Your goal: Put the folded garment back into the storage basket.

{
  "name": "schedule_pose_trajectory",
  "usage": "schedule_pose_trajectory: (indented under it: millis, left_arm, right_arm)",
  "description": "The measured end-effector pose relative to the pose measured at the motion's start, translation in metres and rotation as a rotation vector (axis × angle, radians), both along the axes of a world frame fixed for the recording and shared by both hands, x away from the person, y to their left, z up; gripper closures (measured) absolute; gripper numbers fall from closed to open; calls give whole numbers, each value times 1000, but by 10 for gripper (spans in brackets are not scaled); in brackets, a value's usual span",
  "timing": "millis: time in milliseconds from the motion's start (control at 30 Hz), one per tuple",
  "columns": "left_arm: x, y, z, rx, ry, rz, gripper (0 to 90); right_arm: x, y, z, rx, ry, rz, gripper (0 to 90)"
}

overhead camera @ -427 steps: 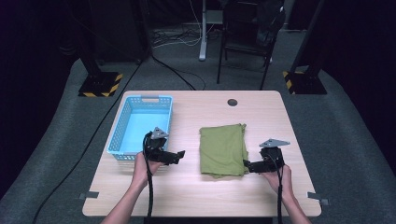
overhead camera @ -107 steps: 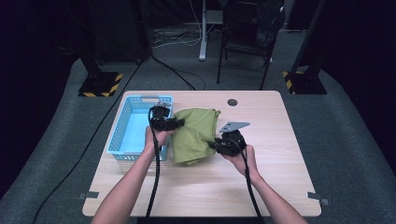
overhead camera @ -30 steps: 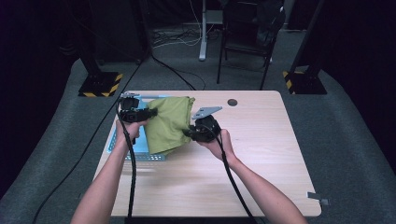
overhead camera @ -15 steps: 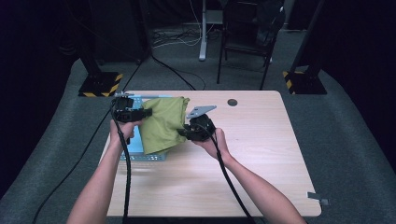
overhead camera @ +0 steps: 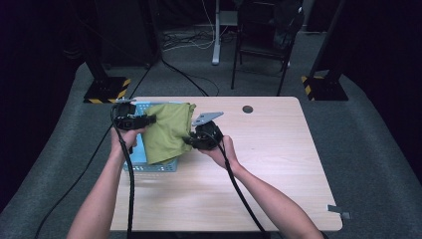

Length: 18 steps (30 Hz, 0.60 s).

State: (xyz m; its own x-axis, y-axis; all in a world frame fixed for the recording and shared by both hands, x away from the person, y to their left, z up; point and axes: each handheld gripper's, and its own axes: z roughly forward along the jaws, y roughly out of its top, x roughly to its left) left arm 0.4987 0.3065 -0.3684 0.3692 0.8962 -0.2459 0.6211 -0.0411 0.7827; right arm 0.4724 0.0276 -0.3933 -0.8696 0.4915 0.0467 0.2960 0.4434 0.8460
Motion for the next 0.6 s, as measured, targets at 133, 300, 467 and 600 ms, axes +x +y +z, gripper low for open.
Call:
schedule_pose_trajectory:
  millis: [133, 300, 467, 600]
  left_arm:
    - [0, 3, 1, 4, -2, 5, 723]
    - [1, 8, 1, 9, -4, 15, 724]
    - [0, 12, 1, 18, -5, 26, 724]
    - [1, 15, 2, 28, -7, 38, 724]
  right_arm:
    - [2, 4, 0, -3, 0, 4, 744]
    - [3, 9, 2, -3, -3, 7, 744]
    - [5, 16, 2, -4, 0, 13, 744]
    - [5, 22, 1, -5, 0, 15, 744]
